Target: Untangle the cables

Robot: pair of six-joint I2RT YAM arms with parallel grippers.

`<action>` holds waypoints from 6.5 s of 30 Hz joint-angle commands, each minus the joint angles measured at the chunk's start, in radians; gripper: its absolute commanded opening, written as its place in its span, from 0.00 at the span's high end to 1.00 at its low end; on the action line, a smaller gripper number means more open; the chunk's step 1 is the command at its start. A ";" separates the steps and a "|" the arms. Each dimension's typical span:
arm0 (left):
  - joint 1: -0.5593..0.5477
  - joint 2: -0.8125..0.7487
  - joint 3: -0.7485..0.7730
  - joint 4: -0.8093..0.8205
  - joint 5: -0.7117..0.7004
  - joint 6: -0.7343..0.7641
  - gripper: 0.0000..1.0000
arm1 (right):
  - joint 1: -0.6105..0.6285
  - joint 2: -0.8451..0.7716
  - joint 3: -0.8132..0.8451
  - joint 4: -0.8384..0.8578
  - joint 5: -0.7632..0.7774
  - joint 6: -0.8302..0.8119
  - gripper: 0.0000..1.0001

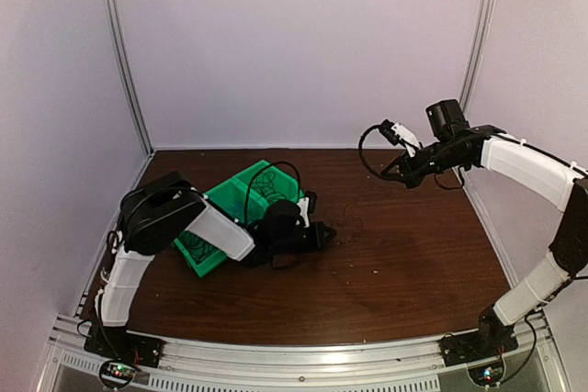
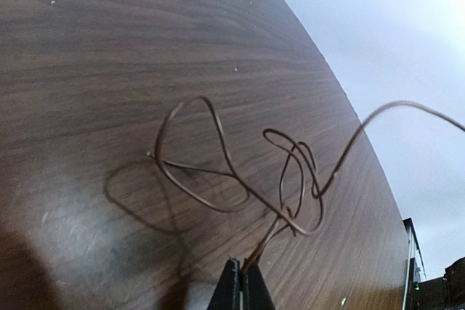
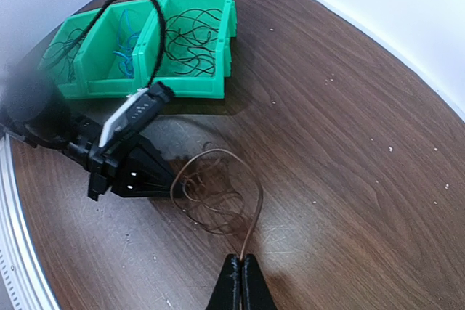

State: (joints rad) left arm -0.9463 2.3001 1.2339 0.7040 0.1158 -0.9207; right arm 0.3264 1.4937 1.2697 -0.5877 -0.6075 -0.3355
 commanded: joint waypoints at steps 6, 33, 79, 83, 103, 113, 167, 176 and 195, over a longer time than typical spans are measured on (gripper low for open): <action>0.002 -0.298 -0.334 0.095 -0.055 0.072 1.00 | -0.356 0.080 0.085 0.116 0.040 0.078 1.00; 0.084 -0.768 -0.101 -0.667 -0.273 0.589 1.00 | -0.388 0.167 0.016 0.071 -0.258 0.004 0.99; 0.330 -0.554 0.622 -0.901 -0.144 0.790 1.00 | -0.294 0.080 -0.243 0.125 -0.201 -0.102 0.00; 0.346 -0.556 0.662 -0.914 -0.151 0.790 1.00 | -0.295 0.088 -0.244 0.126 -0.200 -0.106 0.00; 0.377 -0.620 0.736 -0.815 -0.075 0.783 1.00 | -0.296 0.091 -0.251 0.129 -0.202 -0.102 0.00; 0.377 -0.639 0.686 -0.761 -0.100 0.797 1.00 | -0.296 0.100 -0.250 0.123 -0.207 -0.103 0.00; 0.402 -0.652 0.469 -0.677 -0.100 0.766 1.00 | -0.295 0.152 -0.244 0.100 -0.218 -0.121 0.00; 0.417 -0.708 0.342 -0.675 -0.154 0.763 1.00 | -0.295 0.166 -0.241 0.092 -0.225 -0.126 0.00; 0.449 -0.597 0.200 -0.665 -0.119 0.719 1.00 | -0.296 0.158 -0.242 0.088 -0.224 -0.129 0.00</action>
State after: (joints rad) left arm -0.5030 1.6592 1.4631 -0.0147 -0.0296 -0.1734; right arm 0.0364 1.6508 1.0275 -0.4866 -0.8150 -0.4500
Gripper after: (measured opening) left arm 0.012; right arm 0.997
